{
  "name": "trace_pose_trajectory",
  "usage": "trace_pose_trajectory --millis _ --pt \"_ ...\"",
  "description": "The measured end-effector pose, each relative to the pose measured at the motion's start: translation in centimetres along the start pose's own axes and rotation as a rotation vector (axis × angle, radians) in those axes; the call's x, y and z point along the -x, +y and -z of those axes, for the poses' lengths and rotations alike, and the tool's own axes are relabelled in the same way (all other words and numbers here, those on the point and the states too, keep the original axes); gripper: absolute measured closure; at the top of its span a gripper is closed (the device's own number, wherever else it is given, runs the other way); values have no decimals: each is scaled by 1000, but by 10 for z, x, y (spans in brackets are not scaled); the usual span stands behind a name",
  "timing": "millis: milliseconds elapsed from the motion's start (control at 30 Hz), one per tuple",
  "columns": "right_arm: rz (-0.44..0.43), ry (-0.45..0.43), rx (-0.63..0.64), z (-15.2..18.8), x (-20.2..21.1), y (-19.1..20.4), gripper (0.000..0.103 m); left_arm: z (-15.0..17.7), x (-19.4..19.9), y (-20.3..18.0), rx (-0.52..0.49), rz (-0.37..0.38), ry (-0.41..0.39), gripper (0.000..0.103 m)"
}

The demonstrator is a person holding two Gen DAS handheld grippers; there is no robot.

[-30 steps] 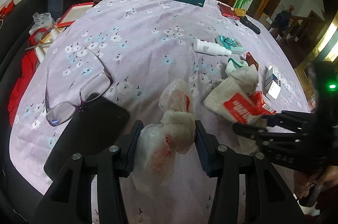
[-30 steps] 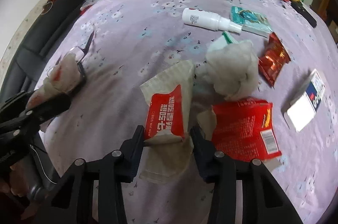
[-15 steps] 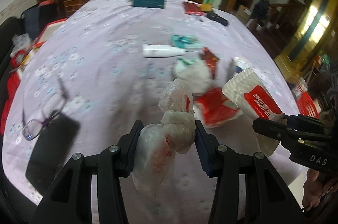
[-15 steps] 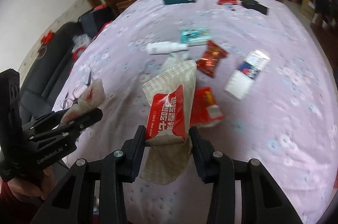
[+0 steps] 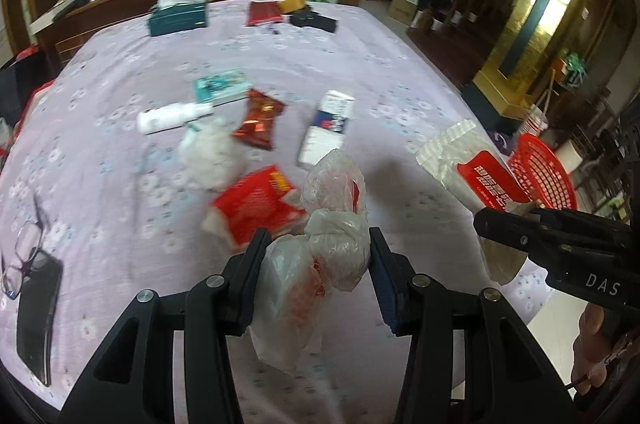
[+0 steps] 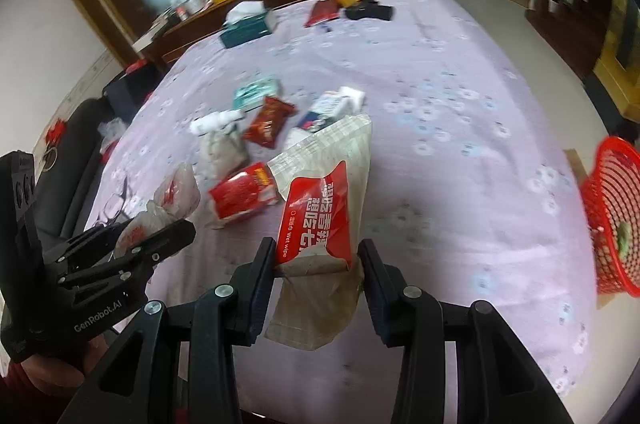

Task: Collect trash
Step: 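Carry the plastic bags and wrapper toward the red wastebasket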

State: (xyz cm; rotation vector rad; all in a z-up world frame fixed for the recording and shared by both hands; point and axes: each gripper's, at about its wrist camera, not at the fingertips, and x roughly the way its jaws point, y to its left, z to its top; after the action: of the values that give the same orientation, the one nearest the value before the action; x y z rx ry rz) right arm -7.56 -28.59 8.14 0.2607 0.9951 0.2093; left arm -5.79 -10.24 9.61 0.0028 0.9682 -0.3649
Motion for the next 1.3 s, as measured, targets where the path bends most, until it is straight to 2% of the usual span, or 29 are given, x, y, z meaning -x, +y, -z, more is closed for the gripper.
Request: trace_pose_trajectory --millis 567,1100,1300 --pt "63 -113 -178 9 65 -104 58 -28 -24 -113 -184 93 18 56" --pt "84 -173 -266 7 104 -160 58 -41 -35 -171 -256 154 19 56" --pt "105 -199 -332 11 121 -193 58 -51 -45 -199 -285 188 37 56"
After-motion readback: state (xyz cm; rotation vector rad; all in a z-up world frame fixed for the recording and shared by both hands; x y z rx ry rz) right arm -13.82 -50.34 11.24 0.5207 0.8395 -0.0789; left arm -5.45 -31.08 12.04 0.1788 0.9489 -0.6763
